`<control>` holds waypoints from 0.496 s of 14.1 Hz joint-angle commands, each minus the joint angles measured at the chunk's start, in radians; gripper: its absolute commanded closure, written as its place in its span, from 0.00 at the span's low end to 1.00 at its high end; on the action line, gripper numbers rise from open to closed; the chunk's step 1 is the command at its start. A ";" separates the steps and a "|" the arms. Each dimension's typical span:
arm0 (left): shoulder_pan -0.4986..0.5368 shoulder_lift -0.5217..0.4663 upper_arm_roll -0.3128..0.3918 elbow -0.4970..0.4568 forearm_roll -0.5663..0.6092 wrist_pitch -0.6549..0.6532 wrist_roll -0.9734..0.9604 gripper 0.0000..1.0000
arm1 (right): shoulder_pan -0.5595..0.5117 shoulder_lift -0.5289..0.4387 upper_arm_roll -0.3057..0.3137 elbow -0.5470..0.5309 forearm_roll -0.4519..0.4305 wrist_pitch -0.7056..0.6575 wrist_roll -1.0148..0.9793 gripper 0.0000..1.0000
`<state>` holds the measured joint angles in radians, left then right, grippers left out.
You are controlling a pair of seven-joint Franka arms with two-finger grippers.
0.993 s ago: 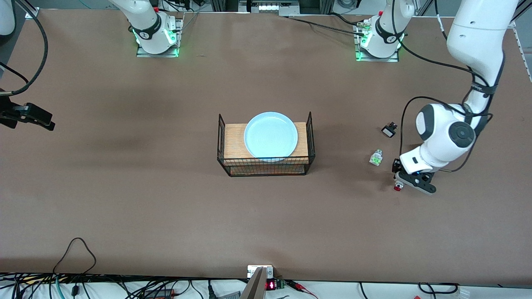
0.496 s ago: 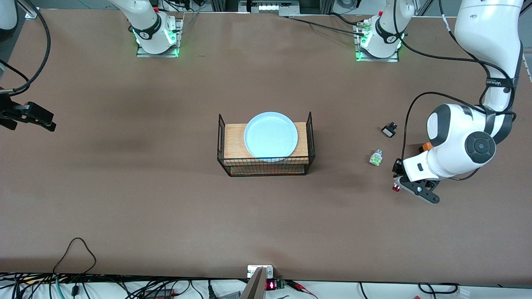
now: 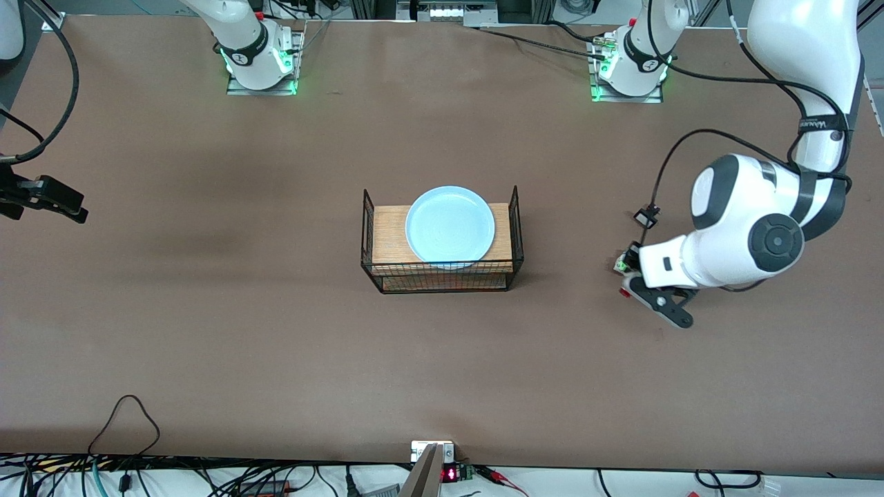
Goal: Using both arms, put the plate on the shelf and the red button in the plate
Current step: 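Lift the red button with the left gripper toward the plate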
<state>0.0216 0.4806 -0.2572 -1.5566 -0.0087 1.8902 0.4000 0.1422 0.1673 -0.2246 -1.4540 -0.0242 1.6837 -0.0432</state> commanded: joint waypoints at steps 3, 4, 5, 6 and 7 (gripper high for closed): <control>0.004 -0.079 -0.173 0.044 -0.072 -0.095 -0.250 0.88 | -0.010 -0.015 0.005 -0.017 0.004 0.024 0.086 0.00; 0.004 -0.079 -0.216 0.071 -0.073 -0.124 -0.327 0.88 | -0.009 -0.017 0.005 -0.019 0.004 0.024 0.104 0.00; 0.003 -0.077 -0.264 0.091 -0.073 -0.131 -0.407 0.88 | -0.007 -0.017 0.007 -0.019 0.004 0.025 0.111 0.00; 0.000 -0.076 -0.293 0.110 -0.071 -0.132 -0.474 0.88 | -0.007 -0.018 0.010 -0.020 0.004 0.024 0.114 0.00; -0.003 -0.076 -0.313 0.130 -0.071 -0.135 -0.519 0.88 | -0.007 -0.022 0.010 -0.020 0.004 0.024 0.135 0.00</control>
<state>0.0140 0.4009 -0.5343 -1.4746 -0.0649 1.7864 -0.0342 0.1379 0.1663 -0.2237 -1.4559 -0.0237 1.6955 0.0510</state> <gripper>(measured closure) 0.586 0.000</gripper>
